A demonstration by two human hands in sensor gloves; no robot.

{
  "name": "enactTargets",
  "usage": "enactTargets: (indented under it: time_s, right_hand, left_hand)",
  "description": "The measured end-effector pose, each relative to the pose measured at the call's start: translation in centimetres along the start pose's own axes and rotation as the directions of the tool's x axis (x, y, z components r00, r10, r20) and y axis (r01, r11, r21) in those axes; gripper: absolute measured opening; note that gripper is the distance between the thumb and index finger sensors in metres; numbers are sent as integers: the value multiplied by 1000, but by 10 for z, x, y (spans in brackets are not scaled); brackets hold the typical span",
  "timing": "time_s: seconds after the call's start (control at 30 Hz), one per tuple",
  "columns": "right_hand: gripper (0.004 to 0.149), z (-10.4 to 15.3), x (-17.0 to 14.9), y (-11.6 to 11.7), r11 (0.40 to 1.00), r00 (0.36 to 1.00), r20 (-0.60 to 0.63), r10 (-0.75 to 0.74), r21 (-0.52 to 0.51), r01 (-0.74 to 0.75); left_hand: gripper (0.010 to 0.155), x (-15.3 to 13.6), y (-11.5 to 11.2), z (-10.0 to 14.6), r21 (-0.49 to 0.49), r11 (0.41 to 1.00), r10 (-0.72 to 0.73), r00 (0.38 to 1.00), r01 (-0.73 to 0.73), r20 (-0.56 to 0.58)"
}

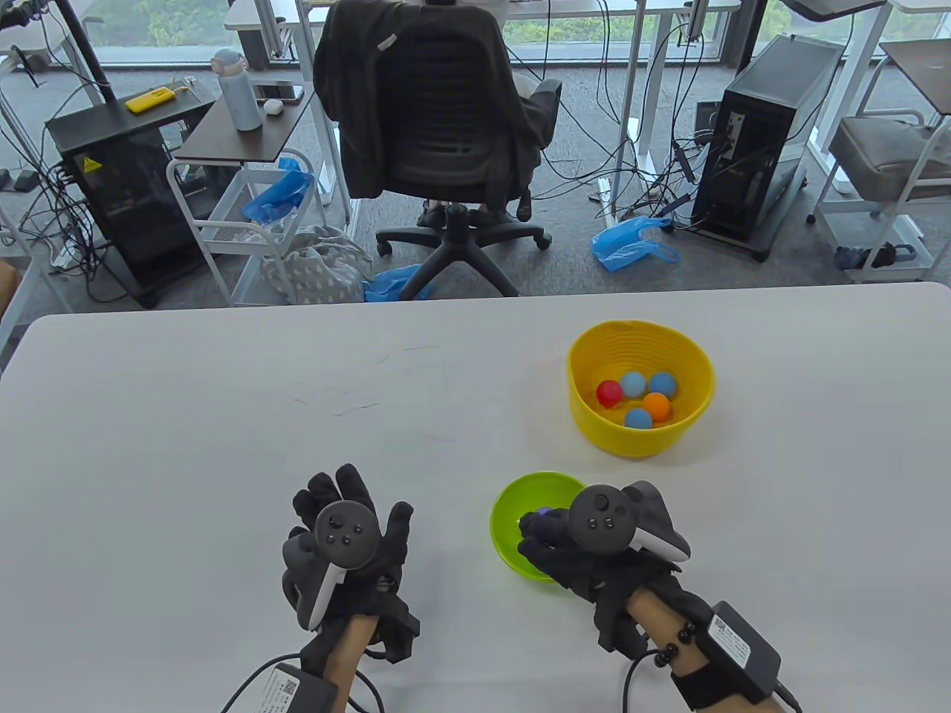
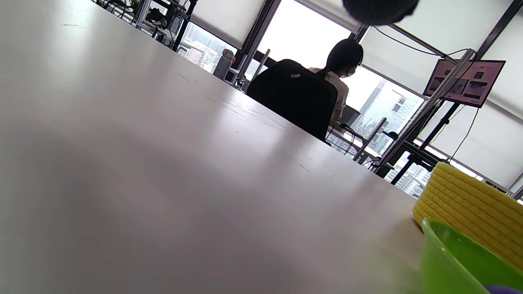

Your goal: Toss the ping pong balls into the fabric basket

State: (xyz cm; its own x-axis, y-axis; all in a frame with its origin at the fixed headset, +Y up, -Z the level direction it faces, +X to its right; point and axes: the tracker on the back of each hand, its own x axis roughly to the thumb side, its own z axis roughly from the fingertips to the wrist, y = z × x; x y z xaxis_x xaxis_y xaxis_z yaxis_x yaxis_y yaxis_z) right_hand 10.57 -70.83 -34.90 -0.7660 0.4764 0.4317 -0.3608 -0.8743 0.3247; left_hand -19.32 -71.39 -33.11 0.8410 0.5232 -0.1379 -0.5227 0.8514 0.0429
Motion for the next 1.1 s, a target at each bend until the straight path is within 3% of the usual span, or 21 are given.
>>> enactTargets:
  time_s: [1.1]
  right_hand:
    - [49, -26, -2, 33, 961, 960, -95, 263, 119, -251]
  left_hand:
    - [84, 0, 1, 0, 1, 1000, 2, 1000, -2, -2]
